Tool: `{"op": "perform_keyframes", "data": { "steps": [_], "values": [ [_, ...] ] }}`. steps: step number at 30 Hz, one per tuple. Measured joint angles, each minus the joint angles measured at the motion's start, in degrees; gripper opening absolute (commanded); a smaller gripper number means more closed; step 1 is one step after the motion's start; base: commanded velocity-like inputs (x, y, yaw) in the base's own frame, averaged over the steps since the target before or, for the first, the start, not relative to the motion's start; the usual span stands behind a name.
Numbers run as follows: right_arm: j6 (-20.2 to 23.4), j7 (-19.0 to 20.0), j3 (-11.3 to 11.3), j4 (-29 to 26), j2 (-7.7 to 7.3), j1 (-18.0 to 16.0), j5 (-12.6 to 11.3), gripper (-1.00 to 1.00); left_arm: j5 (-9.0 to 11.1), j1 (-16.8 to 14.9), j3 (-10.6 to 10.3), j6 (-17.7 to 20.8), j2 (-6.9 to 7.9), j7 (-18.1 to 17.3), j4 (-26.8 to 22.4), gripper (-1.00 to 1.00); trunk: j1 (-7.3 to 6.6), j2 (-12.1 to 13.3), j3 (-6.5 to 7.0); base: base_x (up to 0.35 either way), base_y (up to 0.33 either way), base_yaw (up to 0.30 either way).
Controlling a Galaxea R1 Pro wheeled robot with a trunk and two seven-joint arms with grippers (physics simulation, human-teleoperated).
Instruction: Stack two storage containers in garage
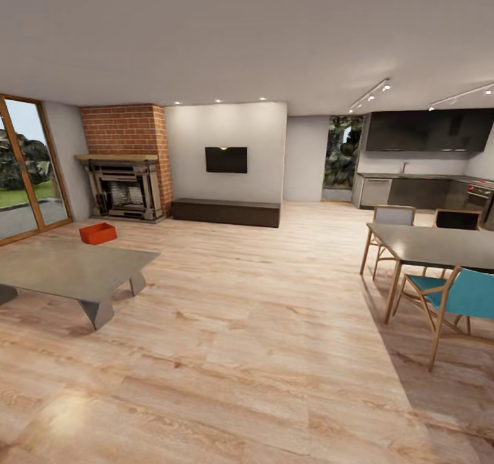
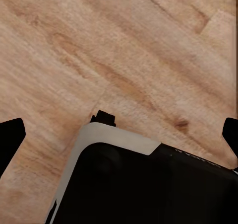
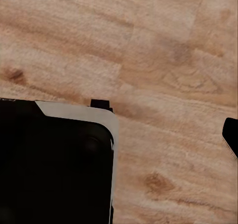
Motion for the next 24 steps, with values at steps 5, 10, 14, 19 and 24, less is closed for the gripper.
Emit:
{"op": "perform_keyframes", "data": {
  "steps": [5, 10, 14, 19, 24],
  "values": [
    [0.0, 0.0, 0.0, 0.0, 0.0, 0.0, 0.0, 1.0, 0.0, 0.0, 0.0, 0.0, 0.0, 0.0, 0.0, 1.0, 0.0, 0.0, 0.0, 0.324, 0.0, 0.0],
    [-0.1, 0.0, -0.1, 0.0, 0.0, 0.0, 0.0, 1.0, 0.0, 0.0, 0.0, 0.0, 0.0, 0.0, 0.0, 1.0, 0.0, 0.0, 0.0, 0.324, 0.0, 0.0],
    [0.0, 0.0, -0.1, 0.0, 0.0, 0.0, 0.0, 1.0, 0.0, 0.0, 0.0, 0.0, 0.0, 0.0, 0.0, 1.0, 0.0, 0.0, 0.0, 0.324, 0.0, 0.0],
    [0.1, 0.0, 0.0, 0.0, 0.0, 0.0, 0.0, 1.0, 0.0, 0.0, 0.0, 0.1, -0.03, 0.0, 0.0, 1.0, 0.0, 0.0, 0.0, 0.324, 0.0, 0.0],
    [0.3, 0.0, 0.0, 0.0, 0.0, 0.0, -0.1, 1.0, 0.0, 0.0, 0.0, 0.1, -0.09, 0.0, -0.1, 1.0, 0.0, 0.0, 0.0, 0.324, 0.0, 0.0]
  ]
}}
